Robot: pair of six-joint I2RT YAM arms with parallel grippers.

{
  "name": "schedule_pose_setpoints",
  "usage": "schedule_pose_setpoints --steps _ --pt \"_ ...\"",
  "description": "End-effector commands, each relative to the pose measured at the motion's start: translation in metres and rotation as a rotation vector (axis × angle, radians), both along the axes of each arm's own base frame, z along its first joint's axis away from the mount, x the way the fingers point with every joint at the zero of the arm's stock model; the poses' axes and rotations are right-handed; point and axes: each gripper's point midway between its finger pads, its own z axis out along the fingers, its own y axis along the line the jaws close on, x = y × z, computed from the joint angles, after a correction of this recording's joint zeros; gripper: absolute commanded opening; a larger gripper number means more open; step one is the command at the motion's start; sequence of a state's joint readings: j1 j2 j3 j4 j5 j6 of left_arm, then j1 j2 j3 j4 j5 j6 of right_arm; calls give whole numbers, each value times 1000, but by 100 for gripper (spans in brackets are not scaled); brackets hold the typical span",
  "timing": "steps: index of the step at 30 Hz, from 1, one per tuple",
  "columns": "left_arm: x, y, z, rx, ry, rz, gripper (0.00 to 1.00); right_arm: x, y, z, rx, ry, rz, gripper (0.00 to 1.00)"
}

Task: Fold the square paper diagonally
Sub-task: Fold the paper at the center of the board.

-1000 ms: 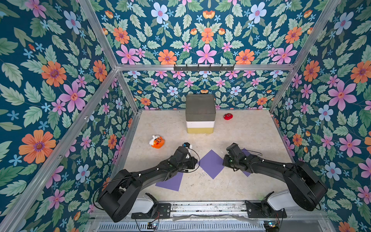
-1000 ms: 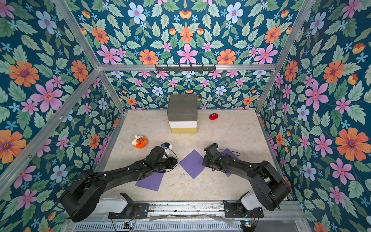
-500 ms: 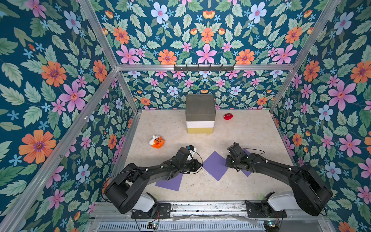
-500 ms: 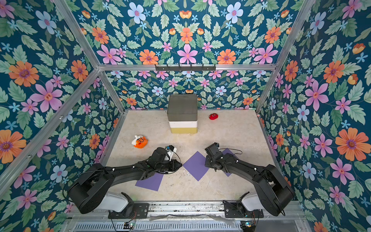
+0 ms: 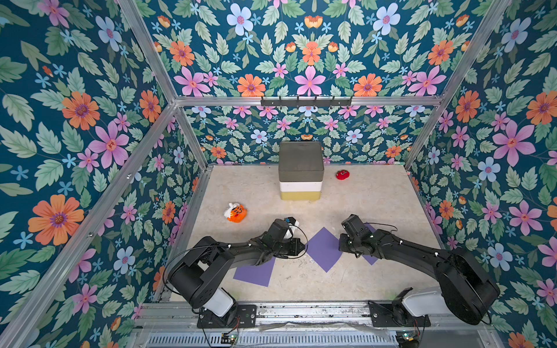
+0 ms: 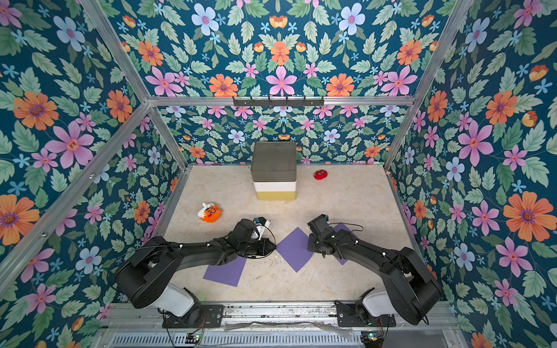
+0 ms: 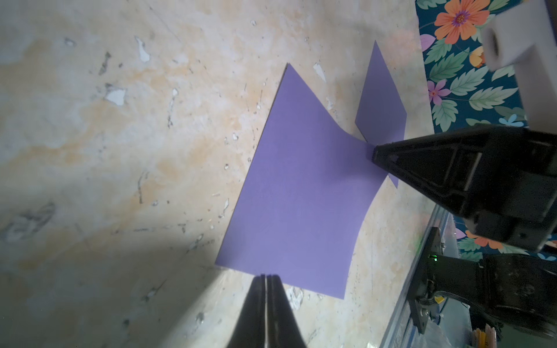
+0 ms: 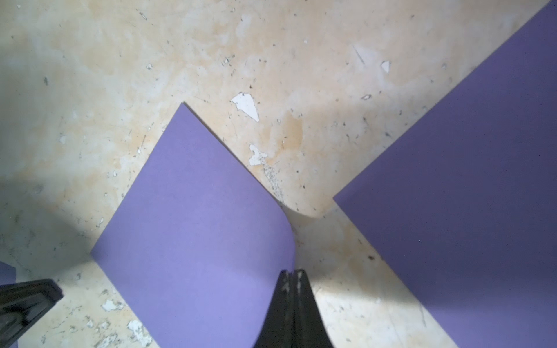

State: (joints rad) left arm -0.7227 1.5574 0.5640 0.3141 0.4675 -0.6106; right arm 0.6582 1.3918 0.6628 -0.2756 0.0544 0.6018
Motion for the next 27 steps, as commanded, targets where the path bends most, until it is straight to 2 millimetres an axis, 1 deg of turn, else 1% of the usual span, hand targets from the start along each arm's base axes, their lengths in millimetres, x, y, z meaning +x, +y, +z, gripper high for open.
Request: schedule_pose_setpoints --steps 1,11,17,21,27 --pt "4 -3 -2 7 -8 -8 10 0 1 1 5 -5 11 0" --pt "6 3 -22 67 7 17 9 -1 4 1 15 0 15 0" --pt "4 14 -36 124 21 36 8 2 9 9 52 -16 11 0" --pt "4 20 -43 160 32 49 6 7 20 24 129 -44 9 0" --pt "5 27 -49 210 43 75 1 18 56 59 365 -98 18 0"
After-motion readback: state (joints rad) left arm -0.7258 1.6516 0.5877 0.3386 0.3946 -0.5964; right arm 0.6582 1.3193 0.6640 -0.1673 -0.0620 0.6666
